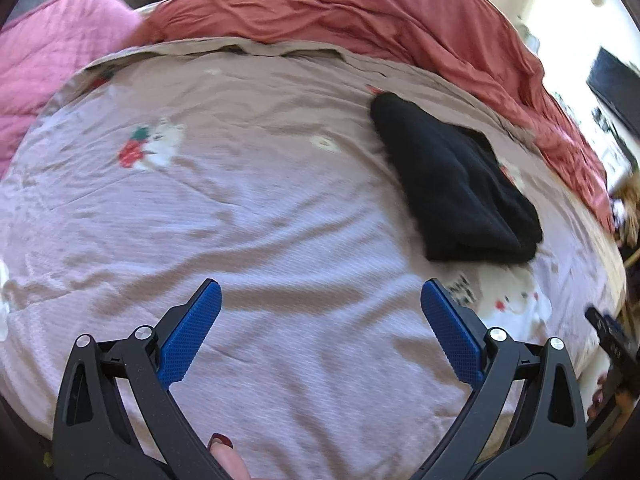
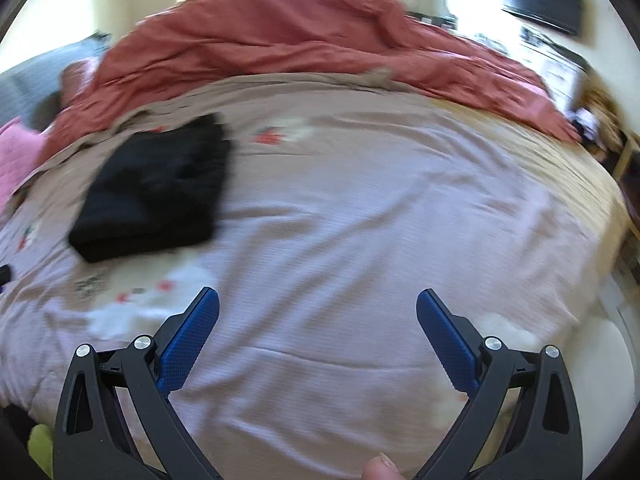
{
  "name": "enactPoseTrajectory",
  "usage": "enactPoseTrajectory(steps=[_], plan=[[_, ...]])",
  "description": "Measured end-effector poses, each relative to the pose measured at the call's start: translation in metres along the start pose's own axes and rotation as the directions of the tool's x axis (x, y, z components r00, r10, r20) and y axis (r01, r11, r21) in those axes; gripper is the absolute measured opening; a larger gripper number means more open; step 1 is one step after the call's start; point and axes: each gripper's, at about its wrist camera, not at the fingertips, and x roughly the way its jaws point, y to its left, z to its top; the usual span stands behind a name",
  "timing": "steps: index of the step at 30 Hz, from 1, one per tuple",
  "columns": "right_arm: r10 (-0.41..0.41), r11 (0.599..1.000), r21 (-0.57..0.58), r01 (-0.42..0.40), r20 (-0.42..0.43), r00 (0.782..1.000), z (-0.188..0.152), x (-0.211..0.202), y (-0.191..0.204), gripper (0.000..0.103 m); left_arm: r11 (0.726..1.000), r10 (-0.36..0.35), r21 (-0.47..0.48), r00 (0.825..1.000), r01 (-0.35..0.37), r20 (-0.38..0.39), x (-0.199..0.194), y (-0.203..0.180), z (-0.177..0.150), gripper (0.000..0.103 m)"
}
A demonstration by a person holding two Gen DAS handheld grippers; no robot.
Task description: Fold small clothes
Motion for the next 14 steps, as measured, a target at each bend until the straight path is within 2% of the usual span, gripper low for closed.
enactPoseTrajectory(steps=[3,5,7,9,10,12,13,14], plan=[[-0.095,0.992,0.084,0.094,0.0,0.995,-0.009,-0.004,-0.05,0.098,0.996,0.044,-0.078,0.998,-0.041,0.034,-0.008,0.041,0.013,0.094],[-0.19,0.969,0.163,0.188,-0.002,0.982,-0.019,-0.009,-0.095,0.098,0.988,0.085,-0.136,0.995,-0.077,0.054,-0.015,0.073,0.023,0.094],[-0.297,0.925,0.243,0.293,-0.02,0.955,-0.031,-0.014,-0.143,0.098,0.963,0.152,-0.234,0.986,-0.134,0.061,-0.019,0.114,0.031,0.094],[-0.396,0.865,0.315,0.39,-0.048,0.917,-0.044,-0.018,-0.189,0.098,0.936,0.212,-0.298,0.976,-0.186,0.058,-0.021,0.151,0.035,0.094],[-0.453,0.82,0.357,0.448,-0.076,0.889,-0.052,-0.02,-0.218,0.098,0.912,0.273,-0.329,0.961,-0.244,0.042,-0.021,0.174,0.037,0.094],[-0.505,0.754,0.415,0.508,-0.128,0.854,-0.066,-0.022,-0.258,0.098,0.874,0.349,-0.361,0.937,-0.326,-0.002,-0.018,0.206,0.038,0.094],[-0.533,0.706,0.453,0.544,-0.164,0.83,-0.076,-0.024,-0.284,0.098,0.846,0.391,-0.381,0.92,-0.373,-0.03,-0.016,0.228,0.038,0.094],[-0.543,0.677,0.475,0.562,-0.192,0.817,-0.083,-0.023,-0.301,0.098,0.823,0.422,-0.397,0.905,-0.407,-0.053,-0.015,0.243,0.038,0.094]])
